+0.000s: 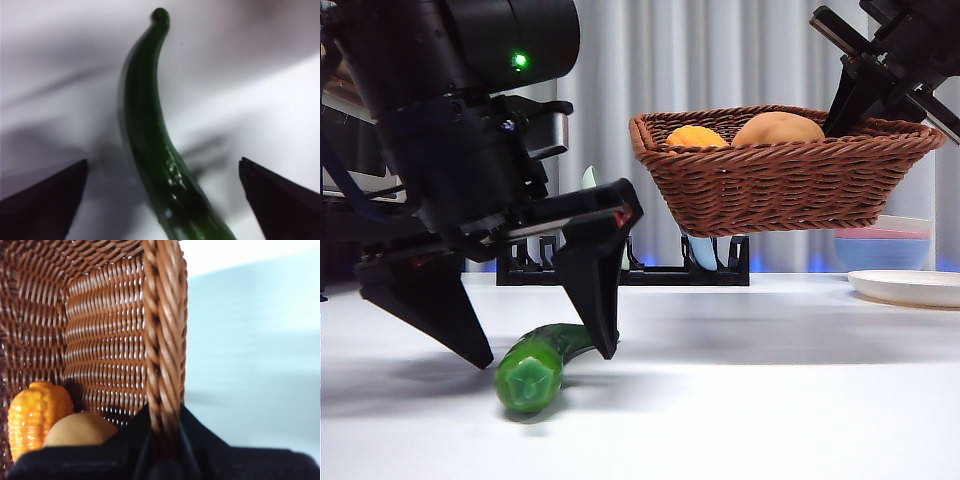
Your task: Pick up the basket,pick up the corn from the table,pick up the potato from the table,pick up the cucumber from the table,put all items into the basket
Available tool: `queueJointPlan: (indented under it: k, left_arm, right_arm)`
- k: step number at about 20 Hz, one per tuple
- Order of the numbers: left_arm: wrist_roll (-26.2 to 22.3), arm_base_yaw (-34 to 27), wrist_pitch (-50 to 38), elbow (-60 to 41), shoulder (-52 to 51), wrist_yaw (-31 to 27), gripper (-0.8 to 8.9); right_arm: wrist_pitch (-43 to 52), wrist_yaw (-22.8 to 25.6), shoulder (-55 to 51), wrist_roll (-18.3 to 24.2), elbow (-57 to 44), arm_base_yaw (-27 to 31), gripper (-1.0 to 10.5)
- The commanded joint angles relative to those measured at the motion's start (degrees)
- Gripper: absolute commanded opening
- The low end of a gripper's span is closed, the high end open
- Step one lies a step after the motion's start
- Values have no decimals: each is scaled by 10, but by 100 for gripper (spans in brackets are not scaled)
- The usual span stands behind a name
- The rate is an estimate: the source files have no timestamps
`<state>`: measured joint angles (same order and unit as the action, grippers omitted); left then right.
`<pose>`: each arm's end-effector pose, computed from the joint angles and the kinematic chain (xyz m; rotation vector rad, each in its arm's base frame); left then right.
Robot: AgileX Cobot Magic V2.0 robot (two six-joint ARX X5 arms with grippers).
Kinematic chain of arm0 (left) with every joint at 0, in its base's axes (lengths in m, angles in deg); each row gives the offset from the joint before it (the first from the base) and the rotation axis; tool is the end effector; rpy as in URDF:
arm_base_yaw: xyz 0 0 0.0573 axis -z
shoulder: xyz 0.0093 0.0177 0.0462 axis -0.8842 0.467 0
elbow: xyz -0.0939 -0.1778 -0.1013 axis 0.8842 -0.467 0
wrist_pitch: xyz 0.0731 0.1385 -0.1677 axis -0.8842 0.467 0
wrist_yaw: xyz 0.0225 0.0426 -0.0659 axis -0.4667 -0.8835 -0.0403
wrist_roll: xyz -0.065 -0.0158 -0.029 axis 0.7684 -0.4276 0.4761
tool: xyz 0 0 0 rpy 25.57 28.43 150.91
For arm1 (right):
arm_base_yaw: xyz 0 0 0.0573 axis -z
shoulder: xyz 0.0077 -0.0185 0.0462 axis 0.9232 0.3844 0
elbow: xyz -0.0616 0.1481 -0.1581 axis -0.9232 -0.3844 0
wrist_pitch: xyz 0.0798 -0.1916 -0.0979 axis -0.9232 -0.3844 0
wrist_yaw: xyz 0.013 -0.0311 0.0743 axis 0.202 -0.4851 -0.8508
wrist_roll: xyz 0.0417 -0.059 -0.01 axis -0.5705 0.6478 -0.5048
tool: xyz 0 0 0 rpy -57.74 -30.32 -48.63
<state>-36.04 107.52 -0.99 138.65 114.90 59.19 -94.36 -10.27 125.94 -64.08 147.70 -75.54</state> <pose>0.1987 -0.1978 0.1270 0.0617 1.1394 -0.4221 0.2983 0.0684 0.2344 0.3752 0.7934 0.4738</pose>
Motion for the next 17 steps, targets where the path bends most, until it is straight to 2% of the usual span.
queueJointPlan:
  k: [1, 2, 5, 8, 11, 13, 15, 17]
  left_arm:
    - [-42, 6, -3, -8, 18, -20, -38]
    - [-47, 12, -6, -8, 18, -28, -9]
    - [-48, 16, 5, -8, 17, -31, -8]
    - [-48, 20, 36, -8, -10, -13, -8]
    - [-47, 43, 108, -7, -114, 34, -8]
    - [-27, 67, 153, -7, -207, 70, -8]
    - [6, 90, 149, -4, -293, 66, -8]
    - [25, 98, 92, 16, -343, 24, -8]
  right_arm:
    - [10, -6, 3, -10, 4, 0, -8]
    - [10, -6, 3, -10, 4, 0, -8]
    - [9, -6, 3, -10, 4, 0, -8]
    - [9, -6, 3, -10, 4, 0, -8]
    - [8, -6, 3, -9, 4, 0, -8]
    - [8, -5, 3, -8, 4, 0, -8]
    - [8, -5, 3, -8, 4, -1, -8]
    - [8, -5, 3, -8, 4, -2, -8]
